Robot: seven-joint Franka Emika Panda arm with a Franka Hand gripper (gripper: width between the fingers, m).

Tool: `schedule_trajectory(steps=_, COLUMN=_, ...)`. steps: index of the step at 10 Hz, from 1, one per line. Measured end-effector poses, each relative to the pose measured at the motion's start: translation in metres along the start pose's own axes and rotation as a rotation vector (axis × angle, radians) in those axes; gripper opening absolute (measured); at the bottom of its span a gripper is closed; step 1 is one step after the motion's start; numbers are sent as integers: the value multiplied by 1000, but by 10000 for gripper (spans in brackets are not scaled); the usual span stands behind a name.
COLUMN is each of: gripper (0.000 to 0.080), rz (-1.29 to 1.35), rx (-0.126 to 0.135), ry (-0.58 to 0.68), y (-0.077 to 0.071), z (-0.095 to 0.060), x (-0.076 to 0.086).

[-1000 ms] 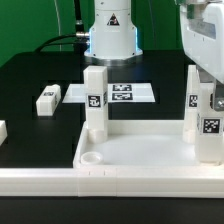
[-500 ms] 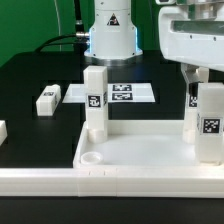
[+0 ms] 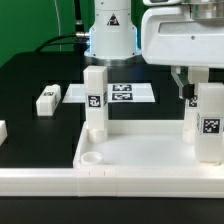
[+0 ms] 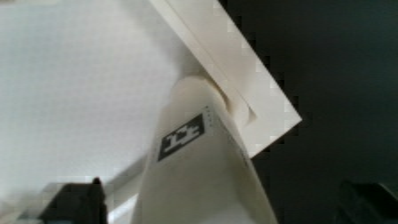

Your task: Assemble desk

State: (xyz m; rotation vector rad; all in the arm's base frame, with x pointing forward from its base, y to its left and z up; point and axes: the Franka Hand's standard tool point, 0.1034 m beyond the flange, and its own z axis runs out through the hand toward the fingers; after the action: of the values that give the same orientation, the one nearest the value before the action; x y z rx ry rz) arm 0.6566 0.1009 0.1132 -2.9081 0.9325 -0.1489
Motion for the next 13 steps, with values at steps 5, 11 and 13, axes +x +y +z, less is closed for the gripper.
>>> schedule_trajectory(steps=5, gripper=648, rz=-299, rx=-8, ry=8, y=2, z=0, x=2)
schedule_trajectory(steps=11, gripper=288, rz=-295, rx=-8, ry=8, y=3, z=0, x=3)
schedule_trajectory(steps=13, gripper=288, rz=-195, rx=-8, ry=8, y=3, z=0, x=3)
